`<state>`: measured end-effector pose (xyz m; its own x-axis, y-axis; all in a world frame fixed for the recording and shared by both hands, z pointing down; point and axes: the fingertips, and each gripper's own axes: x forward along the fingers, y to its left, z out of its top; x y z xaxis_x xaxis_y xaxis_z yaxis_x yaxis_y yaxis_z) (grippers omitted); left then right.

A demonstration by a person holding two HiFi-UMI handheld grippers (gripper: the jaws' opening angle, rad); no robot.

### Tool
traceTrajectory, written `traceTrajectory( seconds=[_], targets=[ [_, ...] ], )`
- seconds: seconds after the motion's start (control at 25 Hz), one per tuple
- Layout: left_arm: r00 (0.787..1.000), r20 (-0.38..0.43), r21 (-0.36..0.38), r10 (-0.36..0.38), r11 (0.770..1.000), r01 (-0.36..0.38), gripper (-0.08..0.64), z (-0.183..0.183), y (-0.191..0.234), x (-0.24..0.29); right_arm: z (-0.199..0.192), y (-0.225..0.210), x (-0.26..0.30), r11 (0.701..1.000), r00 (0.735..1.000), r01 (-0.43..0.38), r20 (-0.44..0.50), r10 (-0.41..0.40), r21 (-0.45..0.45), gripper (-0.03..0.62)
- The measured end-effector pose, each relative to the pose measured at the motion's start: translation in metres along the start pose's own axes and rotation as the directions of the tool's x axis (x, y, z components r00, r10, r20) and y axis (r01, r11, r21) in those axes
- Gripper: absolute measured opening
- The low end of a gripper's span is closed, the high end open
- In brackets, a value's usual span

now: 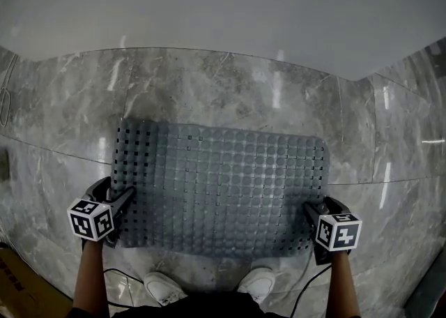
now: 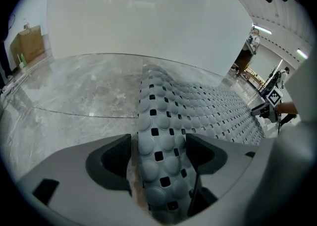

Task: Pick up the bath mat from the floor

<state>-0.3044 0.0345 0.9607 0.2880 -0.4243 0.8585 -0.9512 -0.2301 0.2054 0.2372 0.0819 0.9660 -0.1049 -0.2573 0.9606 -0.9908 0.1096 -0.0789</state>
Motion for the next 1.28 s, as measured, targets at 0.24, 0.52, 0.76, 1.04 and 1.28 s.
traceTrajectory(
  seconds=[0.24, 0.52, 0.76, 1.04, 1.28],
  targets=[
    [1.0, -0.014, 0.051, 0.014, 0.999, -0.013, 0.324, 0.0, -0.003, 0.003, 0.0, 0.002, 0.001, 1.0, 1.0, -0.008, -0.01, 0.008, 0.007, 0.296],
    [0.999, -0.019, 0.058, 0.032, 0.998, -0.031, 0.305, 0.0, -0.003, 0.003, 0.0, 0.001, 0.002, 1.0, 1.0, 0.004, -0.022, -0.005, -0.007, 0.296],
    [0.999, -0.033, 0.064, 0.006, 0.998, -0.004, 0.251, 0.0, -0.012, 0.002, 0.001, 0.008, 0.0, 0.999, 1.0, 0.009, -0.003, -0.009, -0.037, 0.239],
    [0.999, -0.031, 0.088, -0.01, 0.996, 0.013, 0.179, 0.002, -0.022, 0.002, 0.002, 0.019, 0.0, 0.997, 1.0, 0.02, 0.014, -0.019, -0.074, 0.142],
    [0.998, -0.016, 0.069, -0.067, 0.995, 0.068, 0.103, 0.002, -0.03, 0.001, 0.003, 0.024, -0.001, 0.996, 0.999, 0.028, 0.021, -0.026, -0.09, 0.097]
  ],
)
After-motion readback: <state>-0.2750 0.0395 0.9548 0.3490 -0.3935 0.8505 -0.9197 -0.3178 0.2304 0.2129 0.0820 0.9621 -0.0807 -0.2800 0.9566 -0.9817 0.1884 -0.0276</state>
